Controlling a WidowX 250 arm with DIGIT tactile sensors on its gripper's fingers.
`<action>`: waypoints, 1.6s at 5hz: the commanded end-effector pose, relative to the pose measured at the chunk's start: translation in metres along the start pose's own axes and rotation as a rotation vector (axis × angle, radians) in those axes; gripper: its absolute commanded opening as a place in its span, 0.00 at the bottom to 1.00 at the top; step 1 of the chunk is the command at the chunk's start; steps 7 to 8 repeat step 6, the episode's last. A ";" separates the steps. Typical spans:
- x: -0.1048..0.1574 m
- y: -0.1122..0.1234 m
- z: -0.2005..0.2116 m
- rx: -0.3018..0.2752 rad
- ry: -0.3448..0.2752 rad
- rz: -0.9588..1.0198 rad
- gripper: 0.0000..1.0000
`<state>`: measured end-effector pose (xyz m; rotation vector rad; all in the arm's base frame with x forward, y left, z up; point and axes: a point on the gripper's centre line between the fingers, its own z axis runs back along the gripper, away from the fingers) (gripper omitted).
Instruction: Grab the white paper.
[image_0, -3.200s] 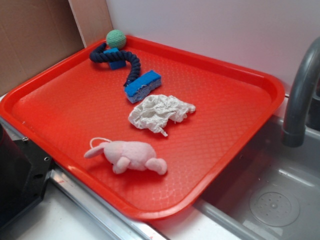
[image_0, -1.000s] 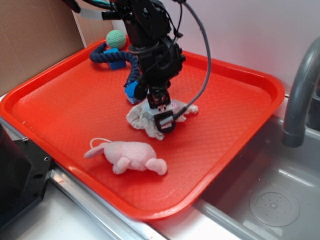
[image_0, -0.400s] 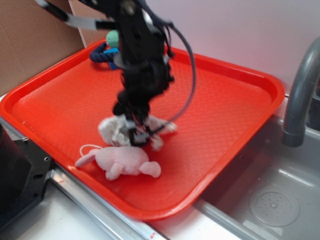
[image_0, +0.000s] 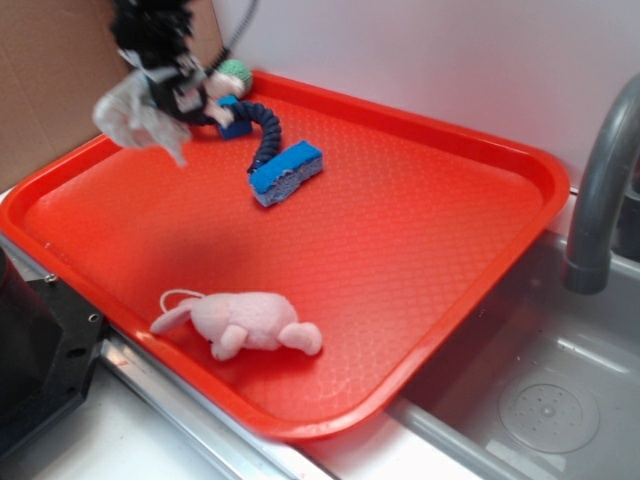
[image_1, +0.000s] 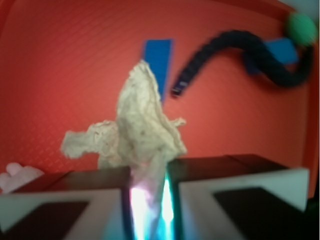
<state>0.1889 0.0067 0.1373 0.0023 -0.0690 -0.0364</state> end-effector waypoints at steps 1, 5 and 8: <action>-0.016 0.028 0.045 0.086 -0.094 0.336 0.00; -0.019 0.011 0.072 0.080 -0.093 0.326 0.00; -0.016 0.011 0.065 0.087 -0.080 0.324 0.00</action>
